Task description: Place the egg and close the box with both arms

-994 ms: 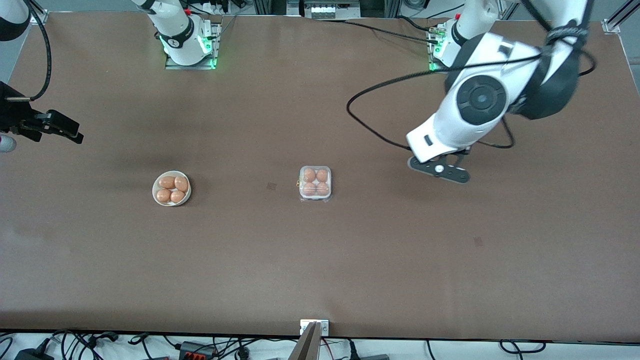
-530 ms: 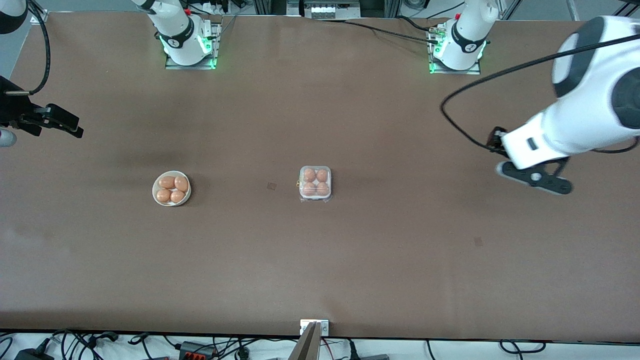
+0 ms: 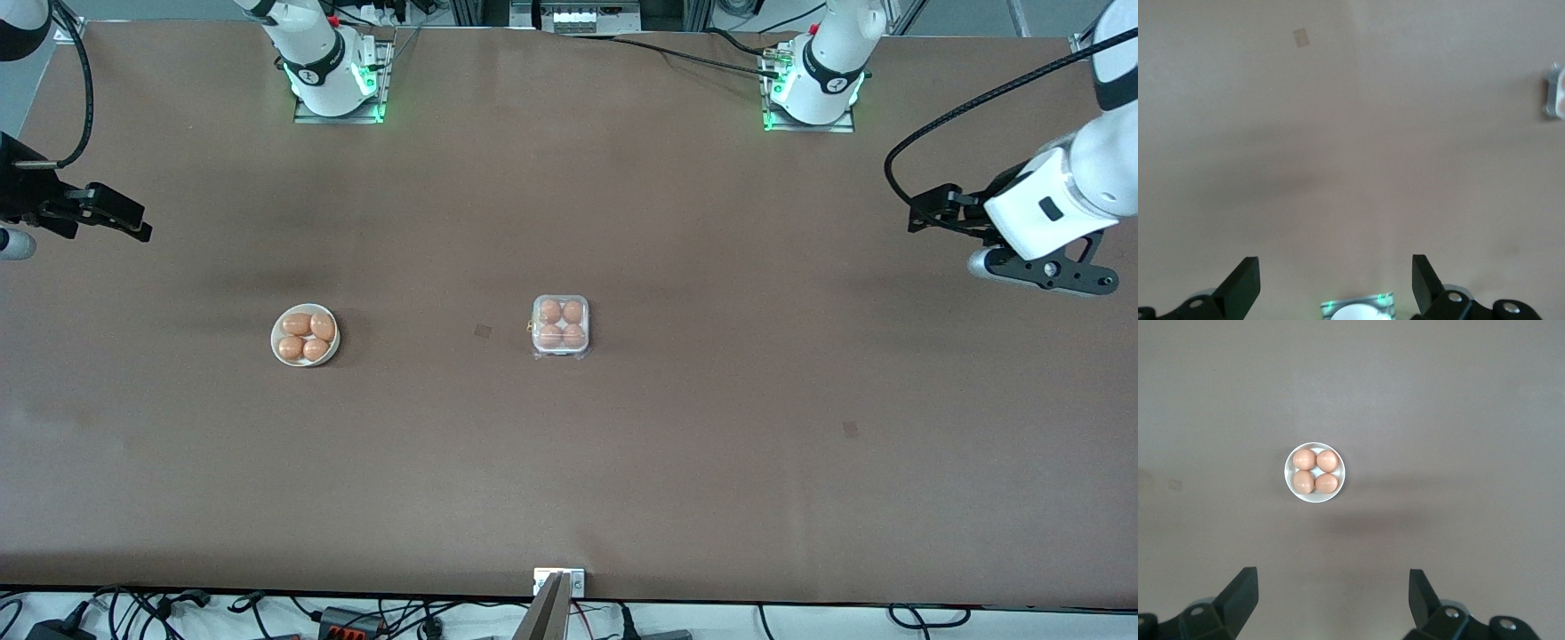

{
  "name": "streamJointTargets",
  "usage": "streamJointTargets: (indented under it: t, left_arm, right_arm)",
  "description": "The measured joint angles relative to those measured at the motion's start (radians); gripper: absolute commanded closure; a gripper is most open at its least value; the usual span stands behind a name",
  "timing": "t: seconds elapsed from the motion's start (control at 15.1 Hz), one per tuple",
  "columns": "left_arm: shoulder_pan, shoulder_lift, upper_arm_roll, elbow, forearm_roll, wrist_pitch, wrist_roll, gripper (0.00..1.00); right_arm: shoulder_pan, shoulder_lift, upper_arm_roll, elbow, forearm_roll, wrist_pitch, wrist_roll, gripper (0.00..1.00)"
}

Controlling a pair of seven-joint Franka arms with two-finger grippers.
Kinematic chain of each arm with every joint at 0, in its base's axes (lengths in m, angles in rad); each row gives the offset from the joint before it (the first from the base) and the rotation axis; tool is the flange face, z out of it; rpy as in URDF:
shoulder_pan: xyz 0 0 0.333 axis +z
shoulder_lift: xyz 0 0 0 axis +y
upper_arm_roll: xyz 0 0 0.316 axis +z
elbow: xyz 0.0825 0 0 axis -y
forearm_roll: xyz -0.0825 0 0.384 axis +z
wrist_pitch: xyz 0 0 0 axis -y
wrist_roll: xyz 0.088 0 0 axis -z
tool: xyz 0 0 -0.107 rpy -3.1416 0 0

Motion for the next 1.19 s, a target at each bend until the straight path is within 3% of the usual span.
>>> streamJointTargets:
  t: [0.2,0.4,0.73,0.99,1.19]
  left_arm:
    - [-0.003,-0.055,-0.040,-0.109,0.000,0.112,-0.067,0.00]
    - [0.020,-0.040,-0.023,-0.082,0.016,0.148,-0.126,0.00]
    - [0.033,-0.026,-0.025,-0.024,0.042,0.151,-0.153,0.00]
    - [0.023,-0.067,-0.022,-0.046,0.025,0.154,-0.142,0.00]
    - [-0.091,-0.130,0.071,-0.112,0.024,0.171,-0.140,0.00]
  right_arm:
    - [-0.013,-0.097,-0.006,-0.119,-0.001,0.082,0.000,0.00]
    - [-0.012,-0.173,-0.004,-0.192,-0.001,0.095,0.000,0.00]
    - [-0.008,-0.153,0.002,-0.178,-0.001,0.095,-0.004,0.00]
    - [0.000,-0.129,0.003,-0.177,-0.001,0.095,-0.005,0.00]
    - [0.000,-0.119,0.001,-0.175,-0.001,0.095,-0.005,0.00]
